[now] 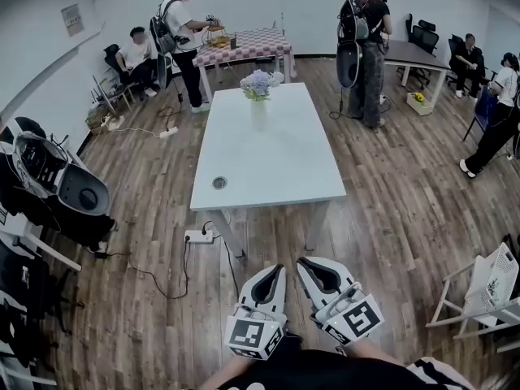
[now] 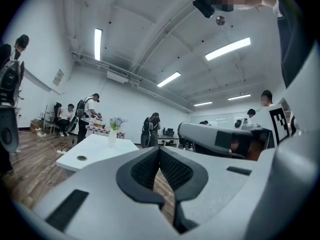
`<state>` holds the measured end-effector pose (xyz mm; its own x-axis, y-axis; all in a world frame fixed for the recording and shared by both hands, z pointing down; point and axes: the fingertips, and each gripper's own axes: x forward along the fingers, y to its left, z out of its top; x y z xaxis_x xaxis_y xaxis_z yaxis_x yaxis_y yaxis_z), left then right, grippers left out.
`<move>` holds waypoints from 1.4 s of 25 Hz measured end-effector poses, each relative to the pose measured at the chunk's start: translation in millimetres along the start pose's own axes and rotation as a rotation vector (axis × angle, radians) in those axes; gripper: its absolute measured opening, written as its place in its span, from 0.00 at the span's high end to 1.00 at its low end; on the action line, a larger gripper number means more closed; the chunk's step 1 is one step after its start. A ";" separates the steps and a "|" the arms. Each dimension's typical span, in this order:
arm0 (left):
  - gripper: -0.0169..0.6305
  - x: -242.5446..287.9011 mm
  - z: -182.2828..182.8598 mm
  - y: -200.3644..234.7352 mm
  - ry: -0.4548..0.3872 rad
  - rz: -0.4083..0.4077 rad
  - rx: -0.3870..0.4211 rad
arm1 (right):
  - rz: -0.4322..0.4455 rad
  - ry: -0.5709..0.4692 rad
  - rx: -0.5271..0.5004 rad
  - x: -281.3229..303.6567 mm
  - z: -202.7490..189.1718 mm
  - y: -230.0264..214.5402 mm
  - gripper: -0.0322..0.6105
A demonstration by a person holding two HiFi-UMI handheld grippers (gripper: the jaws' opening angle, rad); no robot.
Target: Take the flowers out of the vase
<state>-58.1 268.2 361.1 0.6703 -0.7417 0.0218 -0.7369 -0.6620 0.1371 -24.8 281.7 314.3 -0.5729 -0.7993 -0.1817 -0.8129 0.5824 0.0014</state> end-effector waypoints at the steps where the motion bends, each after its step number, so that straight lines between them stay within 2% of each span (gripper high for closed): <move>1: 0.97 6.2 0.1 6.9 0.004 -0.008 0.004 | -0.005 -0.002 0.004 9.5 -2.5 -4.6 0.91; 12: 0.97 45.4 -0.2 78.9 0.016 -0.035 -0.004 | -0.035 -0.013 0.043 84.8 -25.8 -22.7 0.91; 26: 0.97 61.2 9.3 101.0 0.000 -0.031 -0.015 | -0.020 0.005 0.024 109.9 -29.1 -34.1 0.91; 35: 0.97 71.2 -0.5 108.4 0.015 -0.036 -0.020 | -0.025 0.006 0.022 117.0 -35.6 -41.7 0.91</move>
<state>-90.3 143.7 378.0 0.6981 -0.7154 0.0315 -0.7102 -0.6861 0.1575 -61.6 158.6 328.0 -0.5535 -0.8142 -0.1753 -0.8243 0.5657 -0.0248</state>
